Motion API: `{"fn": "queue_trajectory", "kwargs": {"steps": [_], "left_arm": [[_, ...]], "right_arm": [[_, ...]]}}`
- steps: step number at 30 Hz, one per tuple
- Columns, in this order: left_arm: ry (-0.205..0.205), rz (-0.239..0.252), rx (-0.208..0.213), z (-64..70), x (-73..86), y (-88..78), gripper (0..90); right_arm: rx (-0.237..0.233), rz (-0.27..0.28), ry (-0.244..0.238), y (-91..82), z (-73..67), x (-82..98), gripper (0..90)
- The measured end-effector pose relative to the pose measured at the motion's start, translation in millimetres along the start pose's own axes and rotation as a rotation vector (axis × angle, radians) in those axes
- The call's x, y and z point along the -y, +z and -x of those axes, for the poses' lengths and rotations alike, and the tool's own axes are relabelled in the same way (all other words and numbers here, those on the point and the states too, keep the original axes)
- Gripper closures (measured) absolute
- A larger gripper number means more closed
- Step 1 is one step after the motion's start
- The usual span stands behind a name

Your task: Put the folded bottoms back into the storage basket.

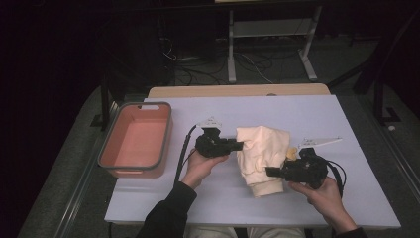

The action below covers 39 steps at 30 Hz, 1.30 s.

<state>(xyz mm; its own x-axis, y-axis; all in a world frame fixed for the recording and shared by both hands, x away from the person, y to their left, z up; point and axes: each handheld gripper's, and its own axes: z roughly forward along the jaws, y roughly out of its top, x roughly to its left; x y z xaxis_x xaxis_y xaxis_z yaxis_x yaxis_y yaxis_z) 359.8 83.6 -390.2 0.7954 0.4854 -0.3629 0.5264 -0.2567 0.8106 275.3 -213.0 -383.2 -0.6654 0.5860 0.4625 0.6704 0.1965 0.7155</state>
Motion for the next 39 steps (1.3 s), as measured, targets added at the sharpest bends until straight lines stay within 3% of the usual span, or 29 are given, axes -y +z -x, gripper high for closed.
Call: {"fn": "queue_trajectory", "kwargs": {"steps": [15,20,39], "left_arm": [[-0.012,0.006,-0.013,-6.9,-5.9,-14.6,73.7],[-0.021,0.023,-0.035,-8.7,-8.7,-18.0,73.8],[-0.048,0.08,-0.085,-28.0,-19.4,-62.8,73.8]], "right_arm": [[-0.018,0.004,-0.021,8.8,-4.2,-12.8,58.4],[-0.013,0.008,-0.033,12.5,-5.5,-19.8,58.4],[-0.035,0.003,-0.099,39.5,-21.7,-58.4,58.3]]}}
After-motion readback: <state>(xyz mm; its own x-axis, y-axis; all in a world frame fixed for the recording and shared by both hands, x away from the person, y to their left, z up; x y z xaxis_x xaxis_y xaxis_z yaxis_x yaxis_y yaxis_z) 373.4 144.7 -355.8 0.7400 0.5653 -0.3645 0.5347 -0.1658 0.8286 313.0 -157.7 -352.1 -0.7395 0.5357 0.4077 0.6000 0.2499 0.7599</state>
